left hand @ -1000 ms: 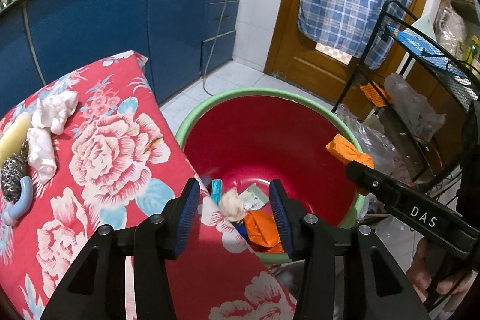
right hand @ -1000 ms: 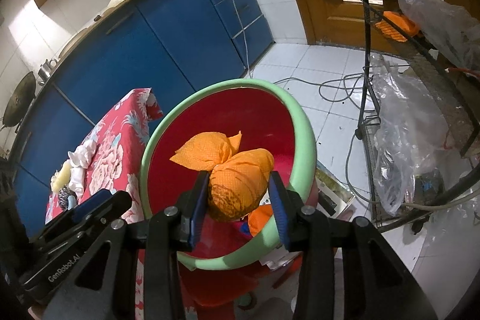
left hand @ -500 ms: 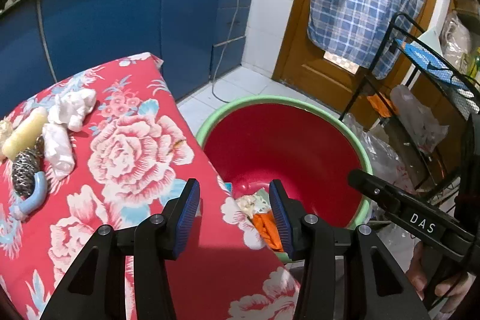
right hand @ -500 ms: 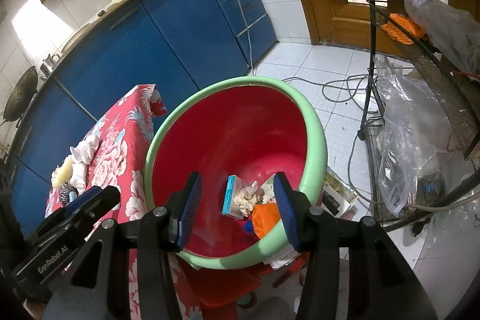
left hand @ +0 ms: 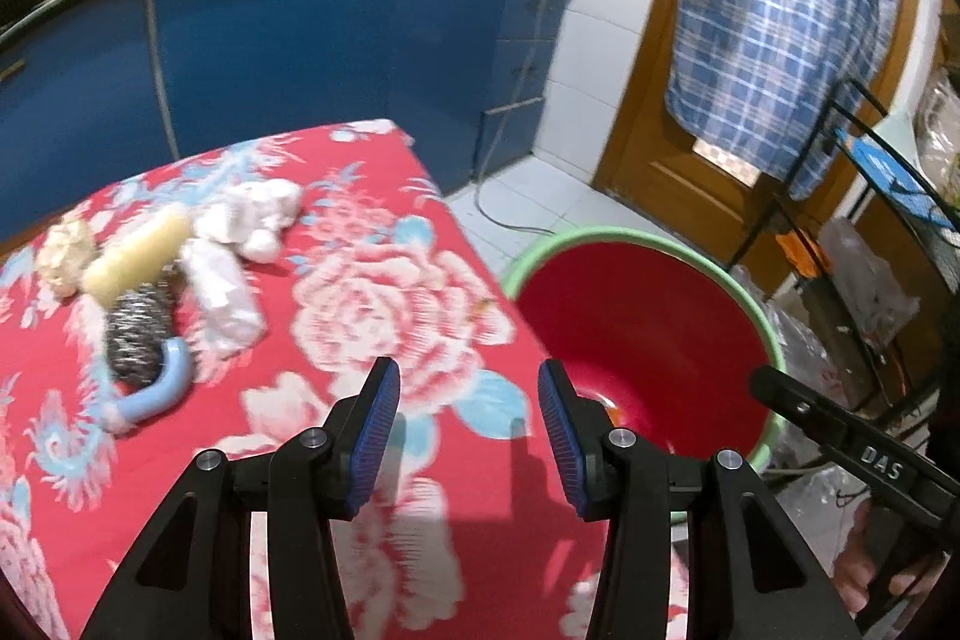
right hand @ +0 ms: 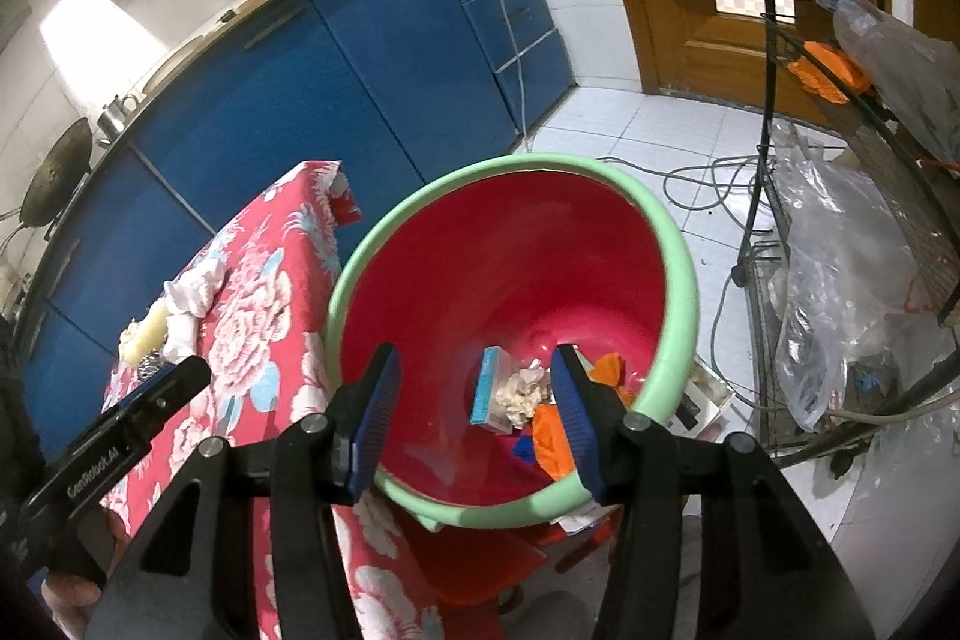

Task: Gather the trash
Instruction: 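Move both open grippers back over the table, then grasp the steel wool scrubber with the left gripper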

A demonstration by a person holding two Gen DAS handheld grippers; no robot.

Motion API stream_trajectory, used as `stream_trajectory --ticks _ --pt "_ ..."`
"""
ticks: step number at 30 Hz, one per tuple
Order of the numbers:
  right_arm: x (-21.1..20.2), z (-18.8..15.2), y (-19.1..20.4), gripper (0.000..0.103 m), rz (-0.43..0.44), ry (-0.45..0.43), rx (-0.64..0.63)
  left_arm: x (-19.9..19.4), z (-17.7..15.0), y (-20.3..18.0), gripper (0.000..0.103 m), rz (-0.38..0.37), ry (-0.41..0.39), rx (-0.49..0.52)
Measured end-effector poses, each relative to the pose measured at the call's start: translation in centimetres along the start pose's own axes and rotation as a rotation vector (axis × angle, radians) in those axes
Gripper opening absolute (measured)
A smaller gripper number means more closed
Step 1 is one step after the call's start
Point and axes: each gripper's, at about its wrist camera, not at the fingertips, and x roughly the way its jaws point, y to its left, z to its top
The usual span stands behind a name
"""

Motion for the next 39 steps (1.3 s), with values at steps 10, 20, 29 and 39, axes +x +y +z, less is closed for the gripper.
stream_trajectory --ticks 10,20,29,39 --pt "0.3 0.0 2.6 0.055 0.022 0.011 -0.04 -1.9 1.1 6.6 0.05 0.117 -0.049 -0.1" --pt "0.8 -0.2 4.9 0.055 0.033 0.025 -0.082 -1.8 1.4 12.0 0.05 0.216 -0.044 -0.19" --pt "1.3 -0.1 5.9 0.055 0.027 0.037 -0.105 0.4 1.3 14.6 0.06 0.264 0.001 -0.237" --pt "1.8 -0.1 7.0 0.055 0.026 0.049 -0.131 2.6 1.2 16.1 0.06 0.226 0.035 -0.292"
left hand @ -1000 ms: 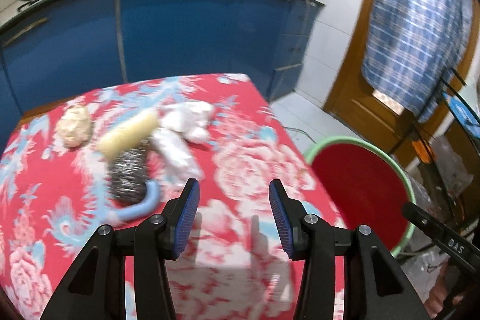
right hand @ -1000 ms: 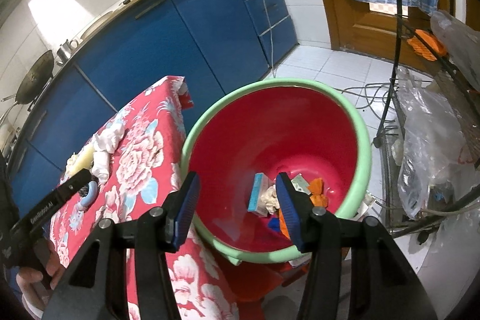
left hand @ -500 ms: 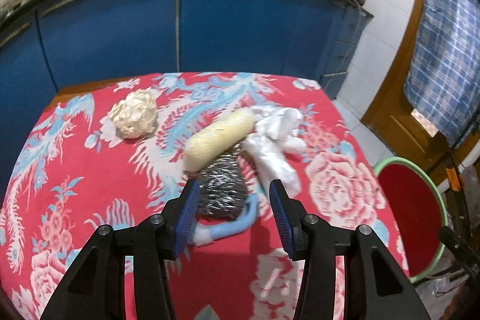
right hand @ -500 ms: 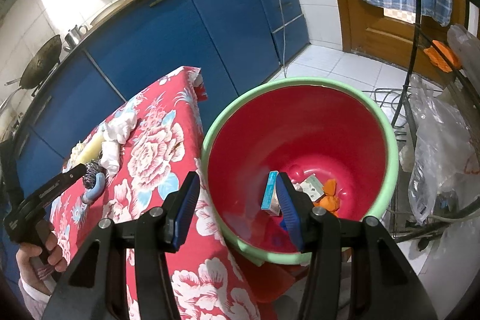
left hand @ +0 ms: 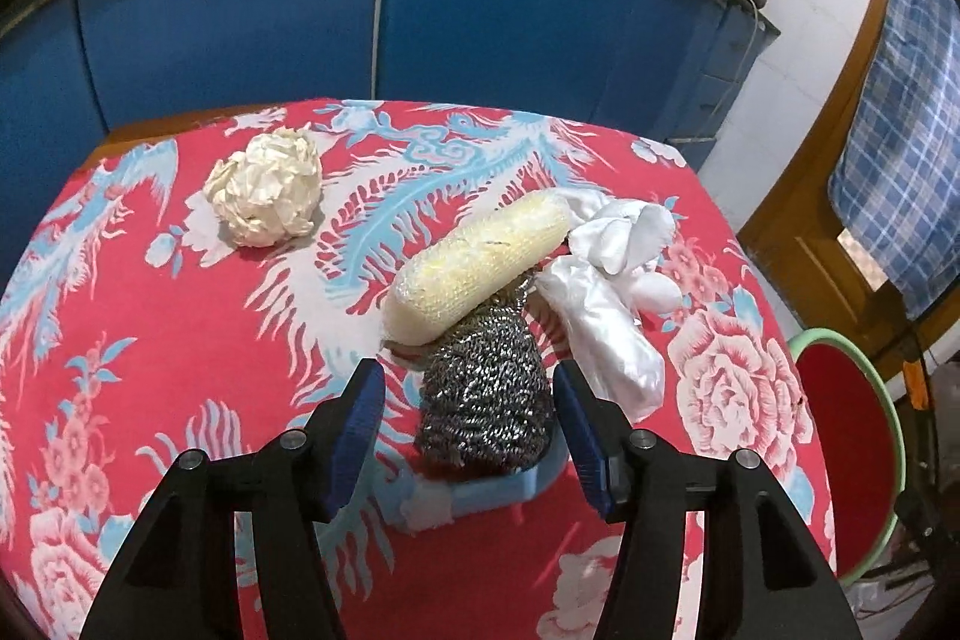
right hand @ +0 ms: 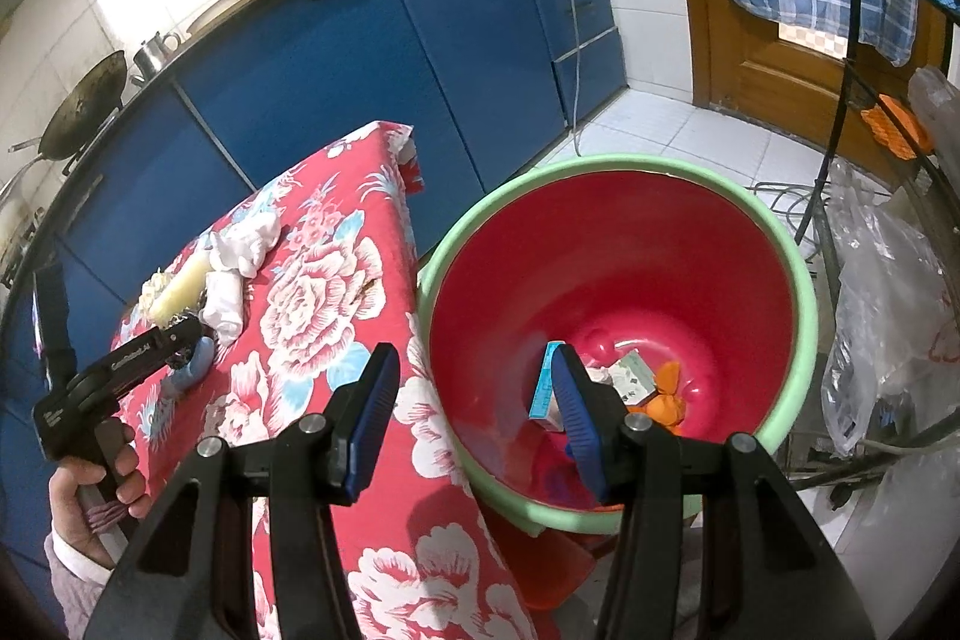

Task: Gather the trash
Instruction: 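Grasp the steel wool scrubber with the left gripper, then grasp the white plastic bag with the right gripper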

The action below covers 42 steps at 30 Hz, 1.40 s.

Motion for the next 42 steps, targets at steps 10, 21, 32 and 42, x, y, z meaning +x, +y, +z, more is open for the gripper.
stream_trajectory --ticks 10,21,32,42 --pt "0.9 0.1 2.1 0.055 0.011 0.019 -0.046 -0.3 -0.4 0.8 0.038 -0.077 -0.01 -0.02" --pt "2.9 0.3 7.5 0.055 0.047 0.05 -0.147 -4.6 -1.0 3.9 0.038 -0.046 -0.121 -0.044" --pt "5.9 0.6 14.2 0.055 0.099 0.067 -0.265 -4.8 -1.3 7.8 0.038 0.019 -0.165 -0.118" --pt "9.9 0.9 18.3 0.055 0.111 0.096 -0.329 -4.0 -1.7 9.3 0.038 0.023 -0.159 -0.161"
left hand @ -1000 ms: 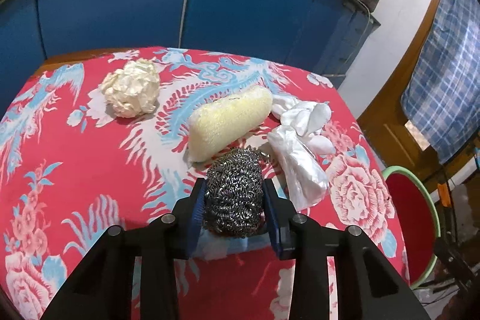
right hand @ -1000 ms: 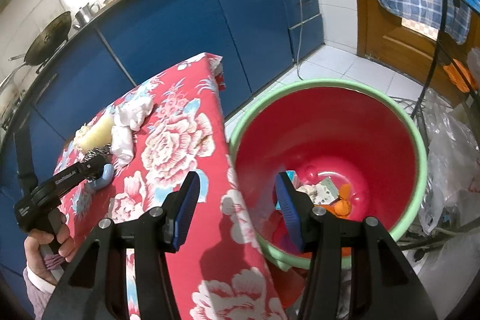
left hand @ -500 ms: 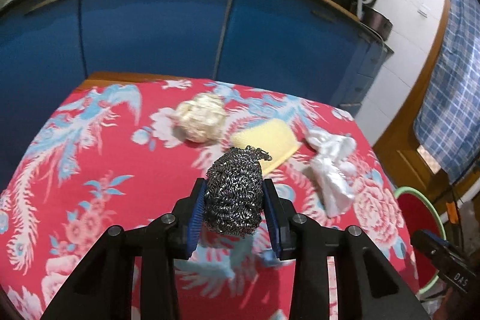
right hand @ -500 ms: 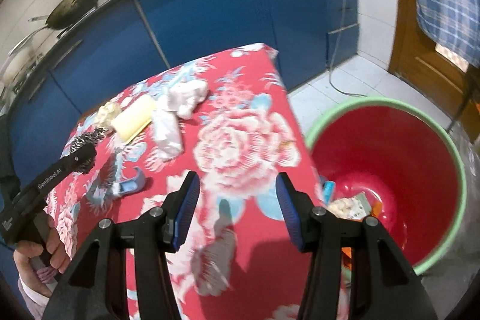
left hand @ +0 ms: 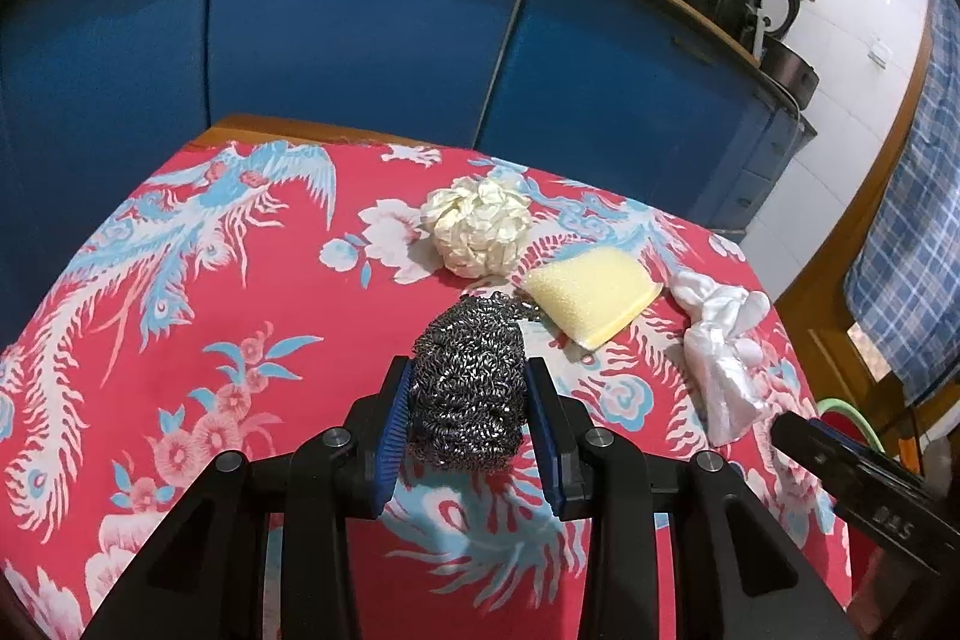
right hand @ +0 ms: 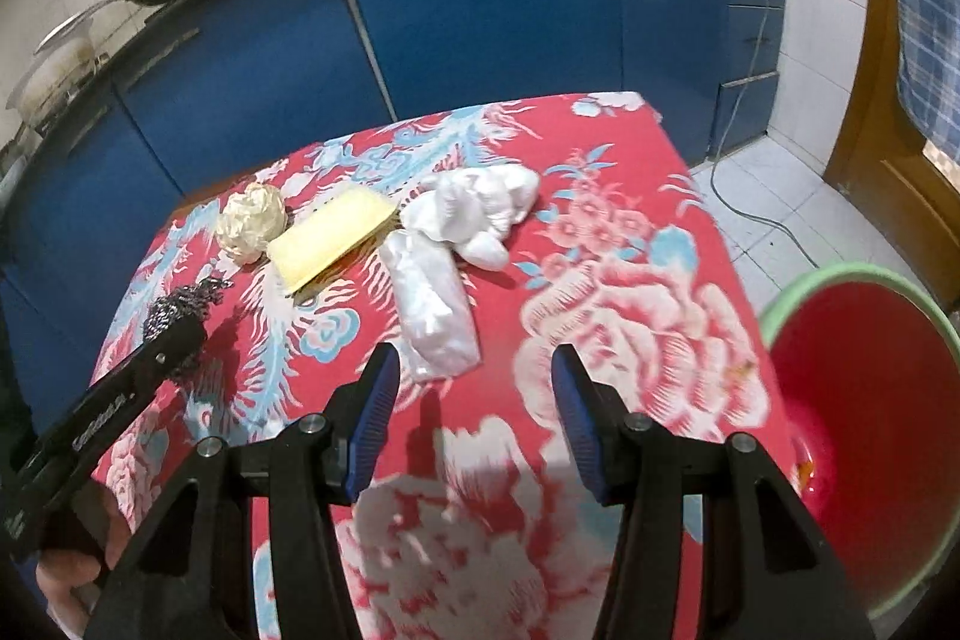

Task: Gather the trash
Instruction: 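Grasp the white plastic bag with the right gripper, then drop the white bag into the red bucket with the right gripper while the left drops the steel wool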

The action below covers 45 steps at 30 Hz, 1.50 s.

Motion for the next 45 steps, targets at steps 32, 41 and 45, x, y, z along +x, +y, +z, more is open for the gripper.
stream_trajectory --ticks 32,41,45 --pt "-0.6 0.0 1.1 0.032 0.033 -0.028 -0.044 0.1 -0.2 0.0 0.038 -0.023 0.006 -0.006" --pt "-4.8 -1.3 -0.1 0.032 0.062 -0.069 -0.015 -1.2 0.0 -1.2 0.038 -0.041 -0.013 0.016" --pt "-6.7 -1.8 -0.9 0.032 0.067 -0.095 0.002 -2.4 0.0 -2.2 0.038 -0.059 -0.027 0.039"
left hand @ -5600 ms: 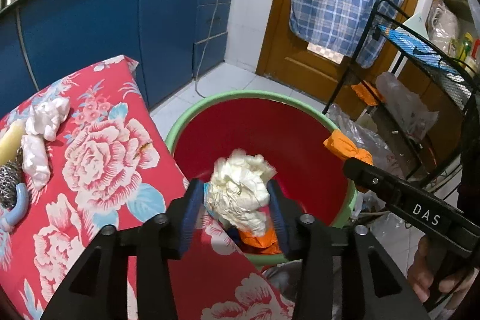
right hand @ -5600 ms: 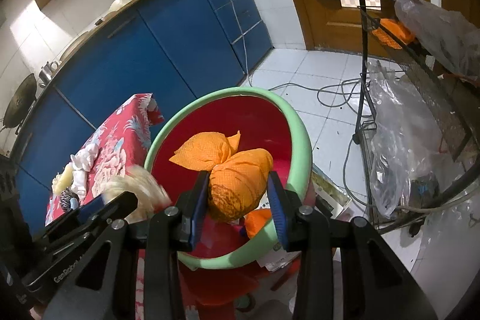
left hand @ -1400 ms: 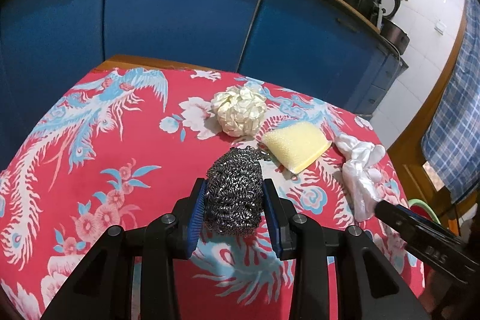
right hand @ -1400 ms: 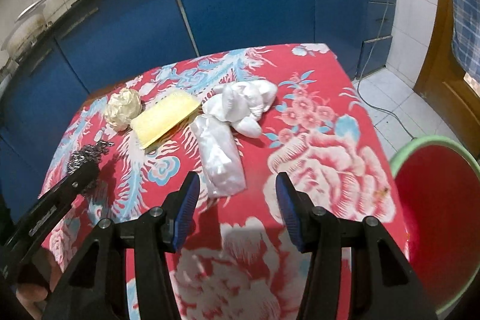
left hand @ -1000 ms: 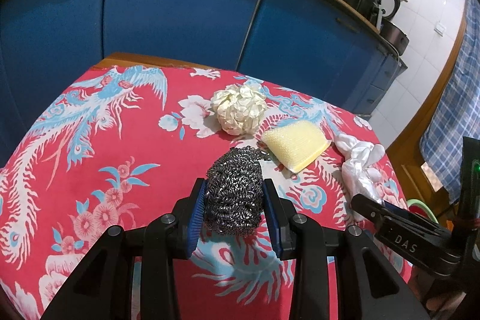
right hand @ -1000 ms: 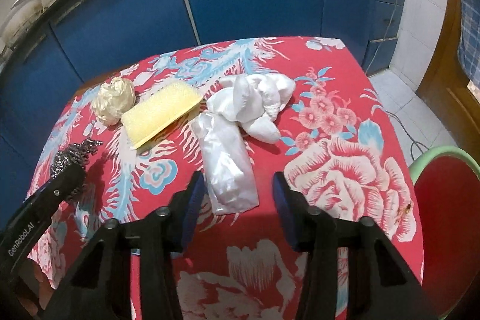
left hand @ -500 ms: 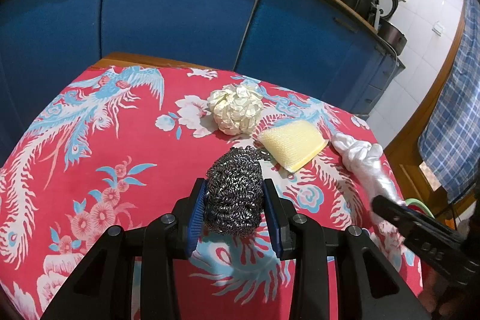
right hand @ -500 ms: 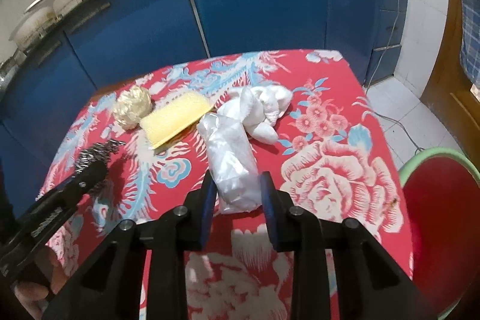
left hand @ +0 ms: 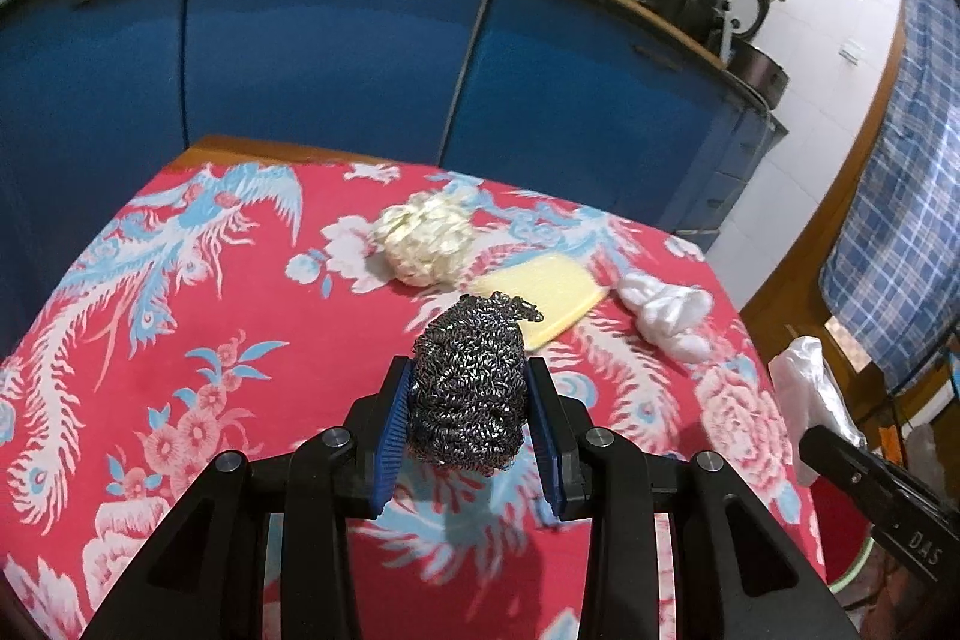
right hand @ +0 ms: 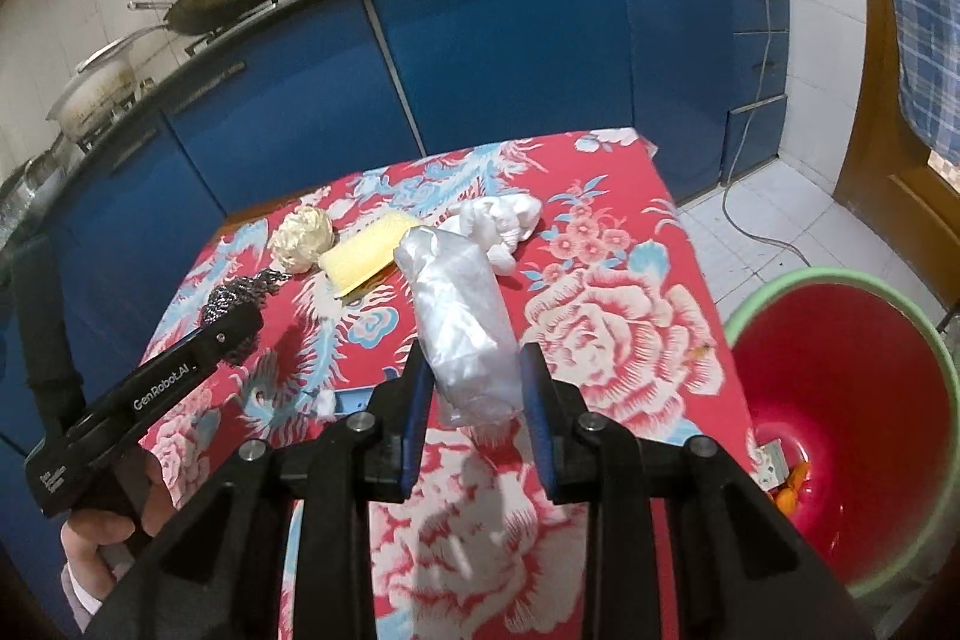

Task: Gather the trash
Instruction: 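Drop the white bag into the red bucket with the right gripper while the left drops the steel wool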

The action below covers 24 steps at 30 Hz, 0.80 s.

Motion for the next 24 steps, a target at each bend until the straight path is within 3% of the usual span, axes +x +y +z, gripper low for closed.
stream_trajectory --ticks 24 --pt "-8.3 -3.1 -8.1 0.033 -0.095 -0.104 0.167 -4.8 -1.5 -10.6 0.038 -0.208 0.012 0.165"
